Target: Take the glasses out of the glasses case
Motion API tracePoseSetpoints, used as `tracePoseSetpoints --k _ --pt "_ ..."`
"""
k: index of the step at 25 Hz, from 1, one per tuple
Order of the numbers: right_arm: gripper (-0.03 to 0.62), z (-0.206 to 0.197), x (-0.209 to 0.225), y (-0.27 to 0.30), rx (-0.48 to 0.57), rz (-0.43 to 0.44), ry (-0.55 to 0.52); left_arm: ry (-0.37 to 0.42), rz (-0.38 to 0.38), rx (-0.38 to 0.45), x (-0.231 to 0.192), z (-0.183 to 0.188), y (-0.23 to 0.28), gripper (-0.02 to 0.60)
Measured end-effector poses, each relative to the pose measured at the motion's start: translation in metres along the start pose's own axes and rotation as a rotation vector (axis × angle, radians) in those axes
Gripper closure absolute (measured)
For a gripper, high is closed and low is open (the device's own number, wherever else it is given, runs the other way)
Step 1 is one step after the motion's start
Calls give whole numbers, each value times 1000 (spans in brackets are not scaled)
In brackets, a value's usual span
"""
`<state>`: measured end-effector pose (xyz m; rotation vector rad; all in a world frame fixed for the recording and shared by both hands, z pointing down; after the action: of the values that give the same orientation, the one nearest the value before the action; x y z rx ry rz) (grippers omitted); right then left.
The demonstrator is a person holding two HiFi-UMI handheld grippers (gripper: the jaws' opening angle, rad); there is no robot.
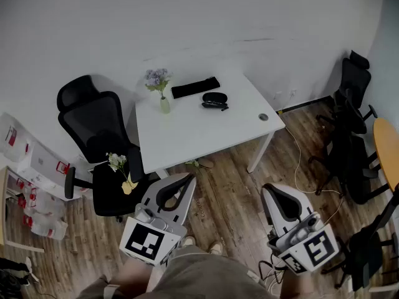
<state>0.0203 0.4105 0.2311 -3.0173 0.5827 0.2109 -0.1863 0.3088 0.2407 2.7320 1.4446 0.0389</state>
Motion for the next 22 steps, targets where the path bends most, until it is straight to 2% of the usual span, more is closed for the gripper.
tracePoseSetpoints --k 3,7,12,17,19,21,22 --pt "560 -1 4 -2 24 -20 36 -45 7 -9 2 1 1 565" --pt "560 -3 9 -4 27 -24 28 0 3 -1 3 1 3 565" --pt "560 -2 11 -8 64 14 38 3 1 -7 7 1 9 565" --pt "557 -8 14 -6 54 10 43 -19 11 -21 6 1 13 565" --pt "516 -10 16 -5 59 -2 56 10 17 -16 3 0 14 565" --pt "400 -15 20 -3 47 -8 59 19 19 -11 1 0 17 565" --pt "396 -17 22 -1 37 -8 55 18 18 -11 0 -1 18 565"
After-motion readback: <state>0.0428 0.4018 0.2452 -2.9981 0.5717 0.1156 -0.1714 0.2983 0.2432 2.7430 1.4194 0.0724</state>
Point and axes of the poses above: the fingertips, and each gripper's own axes: y forward along the fingers, x to its right, z out of its top, the point moved 7 cm from there along -y, backward along the fingers, and after that the axes turned 9 degrees about -y, right-handed, at the moved point
